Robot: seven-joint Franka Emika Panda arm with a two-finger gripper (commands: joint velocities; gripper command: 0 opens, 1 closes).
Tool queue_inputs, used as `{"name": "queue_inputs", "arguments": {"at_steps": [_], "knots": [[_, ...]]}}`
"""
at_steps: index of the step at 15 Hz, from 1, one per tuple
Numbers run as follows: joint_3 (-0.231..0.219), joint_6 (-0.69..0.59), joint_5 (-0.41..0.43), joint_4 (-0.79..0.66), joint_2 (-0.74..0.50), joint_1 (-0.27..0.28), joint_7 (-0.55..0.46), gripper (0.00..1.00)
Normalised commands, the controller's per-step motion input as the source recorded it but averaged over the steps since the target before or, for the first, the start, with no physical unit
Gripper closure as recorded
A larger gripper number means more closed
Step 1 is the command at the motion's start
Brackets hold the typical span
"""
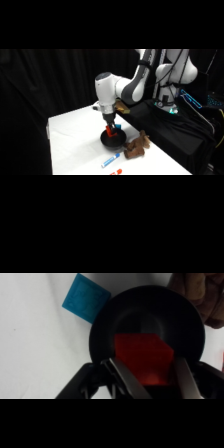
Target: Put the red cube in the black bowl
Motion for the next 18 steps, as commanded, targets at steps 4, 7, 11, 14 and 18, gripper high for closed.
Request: {"name": "queue_inputs", "arguments": {"at_steps": [4, 7, 11, 14, 18], "knots": [[0.071, 0.34, 0.146, -0.2, -0.06, -0.086, -0.21, 0.24], [0.105, 0.27, 0.182, -0.11, -0.01, -0.101, -0.24, 0.01], [0.093, 0.16, 0.144, -0.07, -0.05, -0.096, -0.22, 0.0], [0.045, -0.02, 0.048, -0.09, -0.22, -0.056, -0.16, 0.0], [0.043, -0.34, 0.044, -0.05, -0.34, -0.05, -0.14, 0.0]]}}
